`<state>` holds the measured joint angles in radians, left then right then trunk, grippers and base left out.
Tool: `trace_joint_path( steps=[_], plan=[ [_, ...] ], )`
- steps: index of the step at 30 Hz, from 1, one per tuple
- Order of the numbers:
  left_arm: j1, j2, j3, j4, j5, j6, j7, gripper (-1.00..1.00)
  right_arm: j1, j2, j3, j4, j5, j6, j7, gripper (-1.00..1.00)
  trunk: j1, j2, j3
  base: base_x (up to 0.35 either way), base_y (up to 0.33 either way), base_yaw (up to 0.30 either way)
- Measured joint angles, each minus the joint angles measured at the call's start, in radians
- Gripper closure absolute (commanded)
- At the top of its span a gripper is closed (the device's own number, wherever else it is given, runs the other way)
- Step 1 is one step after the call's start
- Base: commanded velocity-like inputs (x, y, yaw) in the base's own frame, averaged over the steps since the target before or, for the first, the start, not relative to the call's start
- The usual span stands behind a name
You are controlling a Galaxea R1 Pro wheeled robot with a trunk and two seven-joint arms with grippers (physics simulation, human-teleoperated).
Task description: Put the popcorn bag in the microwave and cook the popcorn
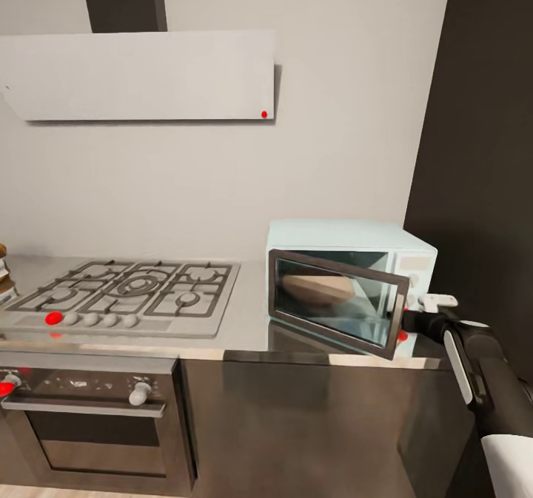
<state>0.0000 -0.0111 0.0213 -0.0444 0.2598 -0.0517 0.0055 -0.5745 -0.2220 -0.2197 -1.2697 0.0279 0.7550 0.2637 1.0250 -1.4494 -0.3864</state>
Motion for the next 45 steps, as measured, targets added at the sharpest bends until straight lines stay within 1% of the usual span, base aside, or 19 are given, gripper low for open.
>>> trace_joint_path(
  steps=[1,3,4,6,7,10,18,21,23,25,31,45],
  plan=[
    [0.000,0.000,0.000,0.000,0.000,0.000,0.000,-1.00,0.000,0.000,0.000,0.000,0.002,0.000,0.015,-1.00,0.000,0.000,0.000,0.002,0.000,0.000],
    [0.000,-0.001,0.000,0.000,0.000,0.000,0.000,-1.00,-0.001,-0.002,-0.001,0.001,0.030,-0.004,0.065,-1.00,0.000,0.000,0.000,0.001,0.000,0.000],
    [0.000,-0.001,0.000,0.000,0.000,0.000,0.000,-1.00,0.000,-0.002,-0.012,0.002,0.038,-0.004,0.103,-1.00,0.000,0.000,0.000,0.000,0.000,0.000],
    [0.000,-0.001,-0.001,0.000,0.000,0.000,0.000,-1.00,0.000,-0.003,-0.017,0.003,0.038,-0.003,0.159,-1.00,0.000,0.000,0.000,0.000,0.000,0.000],
    [0.000,-0.001,-0.001,0.000,0.000,0.000,0.000,-1.00,0.000,-0.003,-0.001,0.003,0.017,0.002,0.177,-1.00,0.000,0.000,0.000,0.000,0.000,0.000],
    [0.000,-0.001,-0.001,0.000,0.000,0.000,-0.001,-1.00,0.000,-0.004,0.005,0.003,0.013,0.003,0.206,-1.00,0.000,0.000,0.000,0.000,0.000,0.000],
    [0.000,-0.001,0.009,0.001,0.009,0.000,0.001,-1.00,0.000,-0.002,0.011,0.002,0.012,0.012,0.214,-1.00,0.000,0.000,0.000,-0.088,0.092,0.000],
    [0.001,0.000,0.009,-0.001,0.009,-0.002,0.001,-1.00,0.000,-0.019,-0.006,0.019,0.032,-0.003,0.200,-1.00,0.000,0.000,0.000,0.000,0.000,0.000],
    [0.002,0.000,0.009,-0.001,0.009,-0.002,0.000,-1.00,0.000,-0.008,-0.018,0.030,0.042,0.008,0.209,-1.00,0.000,0.000,0.000,0.000,0.000,0.000],
    [0.003,0.001,0.011,-0.001,0.009,-0.002,0.000,-1.00,0.000,0.003,-0.006,0.023,0.051,0.020,0.213,-1.00,0.000,0.000,0.000,0.000,0.000,0.000],
    [0.003,0.000,0.015,-0.002,0.011,-0.002,0.001,-1.00,0.000,0.007,0.024,0.019,0.061,0.022,0.215,-1.00,0.000,0.000,0.000,-0.130,0.098,0.000],
    [0.003,-0.001,0.015,-0.002,0.011,-0.002,0.001,-1.00,0.000,0.005,0.026,0.033,0.058,0.020,0.214,-1.00,0.000,0.000,0.000,-0.234,0.218,0.000]
  ],
)
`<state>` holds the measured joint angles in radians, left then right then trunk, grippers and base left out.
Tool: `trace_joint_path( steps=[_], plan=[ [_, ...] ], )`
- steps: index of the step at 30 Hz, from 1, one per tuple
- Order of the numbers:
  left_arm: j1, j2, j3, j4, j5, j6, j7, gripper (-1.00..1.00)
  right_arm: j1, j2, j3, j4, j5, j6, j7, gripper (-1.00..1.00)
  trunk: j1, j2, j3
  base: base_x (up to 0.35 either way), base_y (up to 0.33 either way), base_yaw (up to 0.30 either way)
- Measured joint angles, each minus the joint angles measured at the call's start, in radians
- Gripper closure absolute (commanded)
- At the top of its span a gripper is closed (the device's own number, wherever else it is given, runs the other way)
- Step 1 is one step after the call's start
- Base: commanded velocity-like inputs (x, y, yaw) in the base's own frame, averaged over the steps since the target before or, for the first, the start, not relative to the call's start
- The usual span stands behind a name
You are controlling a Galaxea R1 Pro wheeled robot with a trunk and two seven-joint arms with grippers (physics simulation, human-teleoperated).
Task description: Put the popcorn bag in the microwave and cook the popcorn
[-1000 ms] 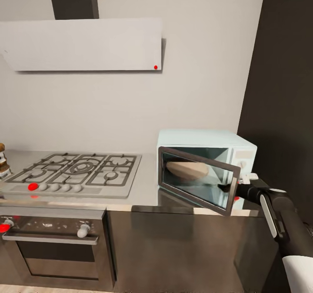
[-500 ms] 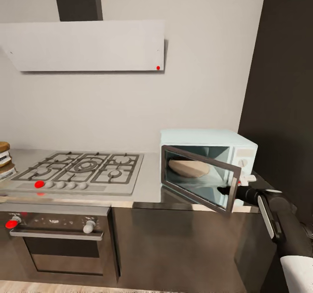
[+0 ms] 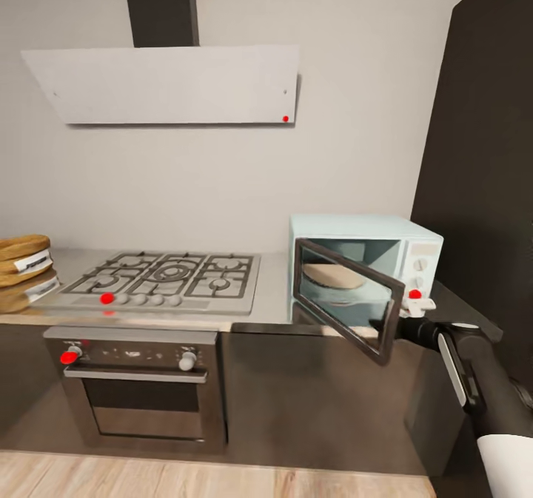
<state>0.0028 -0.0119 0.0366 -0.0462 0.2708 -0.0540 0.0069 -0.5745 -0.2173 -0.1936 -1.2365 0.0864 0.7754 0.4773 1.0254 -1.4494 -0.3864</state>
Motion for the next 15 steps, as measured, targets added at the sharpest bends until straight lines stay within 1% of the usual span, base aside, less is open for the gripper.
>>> trace_joint_path(
  steps=[9,12,15],
  plan=[
    [0.000,0.000,0.000,0.000,0.000,0.000,0.000,-1.00,0.000,-0.001,-0.002,0.001,0.001,0.004,0.007,-1.00,0.000,0.000,0.000,-0.236,0.225,0.000],
    [0.000,0.001,-0.001,0.000,-0.001,0.000,0.000,-1.00,0.000,0.001,-0.002,0.000,-0.006,0.007,0.011,-1.00,0.000,0.000,0.000,-0.223,0.254,0.000],
    [0.000,0.001,-0.001,0.000,-0.001,0.000,0.000,-1.00,0.000,0.002,-0.005,-0.005,-0.011,0.008,0.033,-1.00,0.000,0.000,0.000,-0.214,0.262,0.000]
  ],
)
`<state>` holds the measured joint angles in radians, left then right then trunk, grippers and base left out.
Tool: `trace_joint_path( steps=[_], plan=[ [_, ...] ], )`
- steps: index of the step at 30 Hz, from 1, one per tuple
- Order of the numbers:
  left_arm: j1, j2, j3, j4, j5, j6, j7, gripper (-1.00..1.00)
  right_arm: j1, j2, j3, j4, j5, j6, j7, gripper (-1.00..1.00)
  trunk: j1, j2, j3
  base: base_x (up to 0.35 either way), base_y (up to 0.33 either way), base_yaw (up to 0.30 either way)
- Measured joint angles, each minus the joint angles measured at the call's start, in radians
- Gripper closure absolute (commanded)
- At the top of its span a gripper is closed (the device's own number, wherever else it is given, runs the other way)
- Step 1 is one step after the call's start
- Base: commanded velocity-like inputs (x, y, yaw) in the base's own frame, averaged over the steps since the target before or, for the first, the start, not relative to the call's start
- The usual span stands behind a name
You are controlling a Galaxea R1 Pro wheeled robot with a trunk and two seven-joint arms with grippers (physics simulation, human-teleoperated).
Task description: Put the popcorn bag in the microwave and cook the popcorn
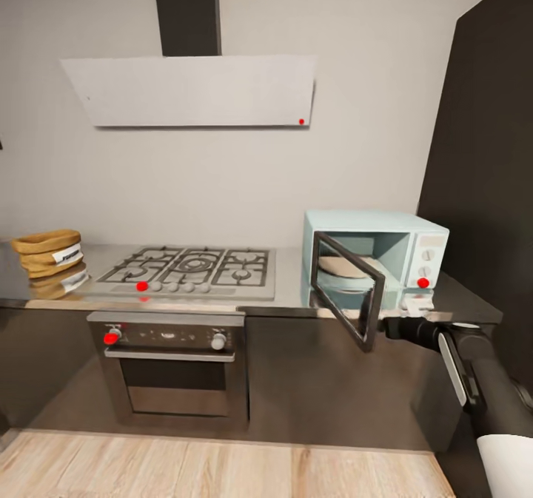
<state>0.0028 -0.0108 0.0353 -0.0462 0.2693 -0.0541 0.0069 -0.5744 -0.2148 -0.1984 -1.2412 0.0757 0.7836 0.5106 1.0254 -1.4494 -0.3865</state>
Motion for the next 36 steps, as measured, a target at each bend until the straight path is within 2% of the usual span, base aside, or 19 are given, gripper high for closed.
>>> trace_joint_path(
  steps=[2,5,9,12,15,25,33,36],
  plan=[
    [0.000,0.000,0.000,0.000,0.000,0.000,0.000,-1.00,0.000,0.002,-0.002,-0.007,-0.003,-0.002,0.044,-1.00,0.000,0.000,0.000,-0.209,0.263,0.000],
    [0.000,0.000,0.000,0.000,0.000,0.000,0.000,-1.00,0.000,0.005,-0.004,-0.013,-0.001,-0.006,0.066,-1.00,0.000,0.000,0.000,-0.186,0.262,0.000],
    [0.000,0.000,-0.002,0.000,0.000,0.000,0.000,-1.00,0.000,0.006,-0.011,-0.015,0.001,-0.008,0.069,-1.00,0.000,0.000,0.000,-0.089,0.145,0.000],
    [0.000,0.000,-0.006,0.000,-0.001,0.000,-0.001,-1.00,0.000,0.007,-0.053,-0.019,-0.009,-0.007,0.070,-1.00,0.000,0.000,0.000,-0.012,0.021,0.000],
    [0.000,0.000,-0.006,0.000,-0.001,0.000,-0.001,-1.00,0.000,0.009,-0.072,-0.062,-0.012,-0.009,0.070,-1.00,0.000,0.000,0.000,-0.003,0.005,0.000],
    [0.000,0.000,-0.001,0.000,0.000,0.000,0.000,-1.00,0.000,0.009,-0.071,-0.121,-0.013,-0.008,0.068,-1.00,0.000,0.000,0.000,0.000,0.015,0.000],
    [0.000,0.000,-0.001,0.000,0.000,0.000,0.000,-1.00,0.000,0.010,-0.068,-0.124,-0.005,-0.014,0.066,-1.00,0.000,0.000,0.000,0.000,0.240,0.000],
    [0.000,0.000,0.000,0.000,0.000,0.000,0.000,-1.00,0.000,0.010,-0.108,-0.123,0.021,-0.019,0.060,-1.00,0.000,0.000,0.000,0.000,0.258,0.000]
  ],
)
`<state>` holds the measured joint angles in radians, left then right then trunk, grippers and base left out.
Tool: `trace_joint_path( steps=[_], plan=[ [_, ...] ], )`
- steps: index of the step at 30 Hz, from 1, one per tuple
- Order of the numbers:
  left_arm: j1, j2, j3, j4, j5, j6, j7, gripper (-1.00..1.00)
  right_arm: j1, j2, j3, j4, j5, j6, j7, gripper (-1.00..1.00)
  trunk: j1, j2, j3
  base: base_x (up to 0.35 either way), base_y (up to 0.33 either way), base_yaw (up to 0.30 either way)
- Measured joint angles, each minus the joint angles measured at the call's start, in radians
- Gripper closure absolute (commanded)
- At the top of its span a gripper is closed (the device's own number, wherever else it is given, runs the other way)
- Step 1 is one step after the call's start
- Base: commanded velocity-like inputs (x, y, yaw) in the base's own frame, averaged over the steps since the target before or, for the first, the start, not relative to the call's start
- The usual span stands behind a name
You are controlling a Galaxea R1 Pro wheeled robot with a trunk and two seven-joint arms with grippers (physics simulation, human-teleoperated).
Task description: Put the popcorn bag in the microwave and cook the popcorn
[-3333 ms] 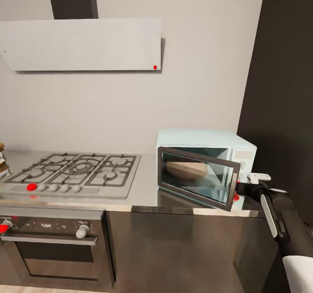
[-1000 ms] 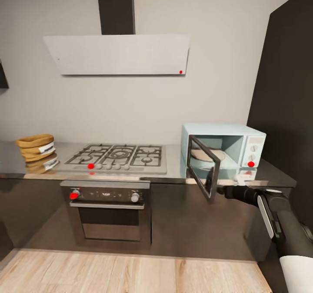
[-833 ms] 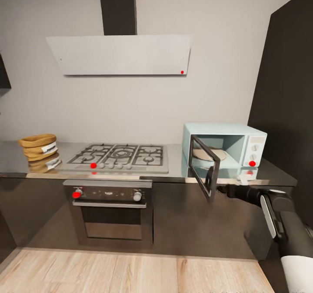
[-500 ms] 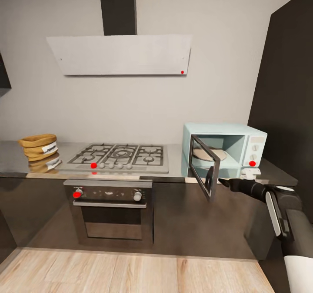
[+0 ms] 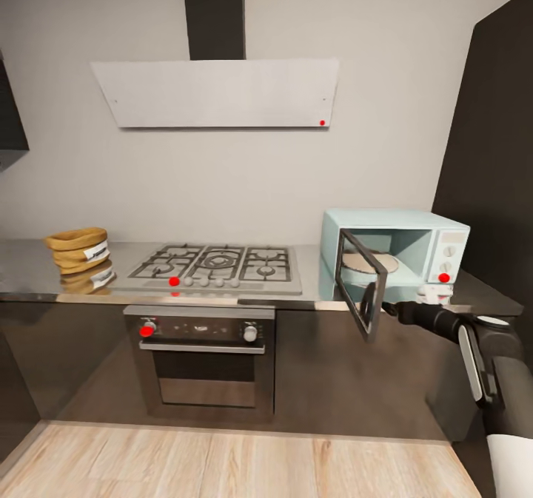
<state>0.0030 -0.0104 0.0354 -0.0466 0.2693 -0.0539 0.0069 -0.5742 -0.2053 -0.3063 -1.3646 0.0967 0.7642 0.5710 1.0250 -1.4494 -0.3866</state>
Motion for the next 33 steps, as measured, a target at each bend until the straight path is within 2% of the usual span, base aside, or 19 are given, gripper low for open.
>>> trace_joint_path(
  steps=[2,4,5,7,9,11,15,16,17,18,19,23,24,25,27,28,30,32,33],
  plan=[
    [0.000,0.000,0.000,0.000,0.000,0.000,0.000,-1.00,0.000,-0.001,-0.023,0.000,0.006,-0.002,0.001,-1.00,0.000,0.000,0.000,0.000,0.096,0.000],
    [0.000,0.000,-0.001,0.000,0.000,0.000,0.000,-1.00,0.000,-0.011,-0.011,0.001,-0.001,0.000,-0.004,-1.00,0.000,0.000,0.000,0.000,0.011,0.000],
    [0.000,0.000,-0.001,0.000,0.000,0.000,0.000,-1.00,0.000,-0.018,-0.040,0.001,-0.022,0.009,0.001,-1.00,0.000,0.000,0.000,0.000,0.005,0.000],
    [0.000,0.000,-0.001,0.000,0.000,0.000,0.000,-1.00,0.000,-0.022,-0.100,0.007,-0.015,0.010,-0.001,-1.00,0.000,0.000,0.000,0.000,0.002,0.000],
    [0.000,0.000,0.000,0.000,0.000,0.000,0.000,-1.00,0.000,-0.041,-0.160,0.013,0.029,0.011,-0.003,-1.00,0.000,0.000,0.000,0.000,0.001,0.000],
    [0.000,0.000,0.000,0.000,0.000,0.000,0.000,-1.00,0.000,-0.065,-0.204,0.040,0.111,0.012,-0.004,-1.00,0.000,0.000,0.000,0.000,0.000,0.000],
    [0.000,0.000,0.000,0.000,0.000,0.000,0.000,-1.00,0.000,-0.073,-0.237,0.113,0.202,0.013,-0.005,-1.00,0.000,0.000,0.000,0.000,0.000,0.000],
    [0.000,0.000,0.000,0.000,0.000,0.000,0.000,-1.00,0.000,-0.073,-0.241,0.166,0.233,0.012,-0.005,-1.00,0.000,0.000,0.000,0.000,0.000,0.000],
    [0.000,0.000,0.000,0.000,0.000,0.000,0.000,-1.00,0.000,-0.074,-0.241,0.205,0.243,0.012,-0.006,-1.00,0.000,0.000,0.000,0.000,0.000,0.000],
    [0.000,0.000,0.000,0.000,0.001,0.000,0.000,-1.00,0.000,-0.074,-0.242,0.318,0.265,0.000,-0.009,-1.00,0.000,0.000,0.000,0.000,0.000,0.000],
    [0.000,0.000,0.000,0.000,0.001,0.000,0.000,-1.00,0.000,-0.074,-0.242,0.384,0.274,-0.016,-0.011,-1.00,0.000,0.000,0.000,0.000,0.000,0.000],
    [0.000,0.000,0.000,0.000,0.001,0.000,0.000,-1.00,0.001,-0.071,-0.239,0.748,0.350,-0.249,-0.058,-1.00,0.000,0.000,0.000,0.000,0.000,0.000],
    [0.000,0.000,0.000,0.000,0.001,0.000,0.000,-1.00,0.000,-0.072,-0.236,0.888,0.373,-0.351,-0.096,-1.00,0.000,0.000,0.000,0.000,0.000,0.000],
    [0.000,0.000,0.000,0.000,0.001,0.000,0.000,-1.00,0.000,-0.073,-0.234,1.075,0.398,-0.464,-0.147,-1.00,0.000,0.000,0.000,0.000,0.000,0.000],
    [0.000,0.000,0.000,0.000,0.001,0.000,0.000,-1.00,0.001,-0.068,-0.228,1.268,0.428,-0.610,-0.236,-1.00,0.000,0.000,0.000,0.000,0.000,0.000],
    [0.000,0.000,0.000,0.000,0.001,0.000,0.000,-1.00,0.015,-0.060,-0.225,1.330,0.445,-0.677,-0.309,-1.00,0.000,0.000,0.000,0.000,0.000,0.000],
    [0.000,0.001,0.000,0.000,0.001,0.000,0.000,-1.00,0.085,-0.047,-0.224,1.370,0.457,-0.722,-0.386,-1.00,0.000,0.000,0.000,0.000,0.000,0.000],
    [0.000,0.001,0.000,0.000,0.001,0.000,0.000,-1.00,0.177,-0.011,-0.224,1.387,0.461,-0.744,-0.424,-1.00,0.000,0.000,0.000,0.000,0.000,0.000],
    [0.000,0.001,0.000,0.000,0.001,0.000,0.000,-1.00,0.229,0.017,-0.226,1.390,0.462,-0.752,-0.437,-1.00,0.000,0.000,0.000,0.000,0.000,0.000]
  ],
)
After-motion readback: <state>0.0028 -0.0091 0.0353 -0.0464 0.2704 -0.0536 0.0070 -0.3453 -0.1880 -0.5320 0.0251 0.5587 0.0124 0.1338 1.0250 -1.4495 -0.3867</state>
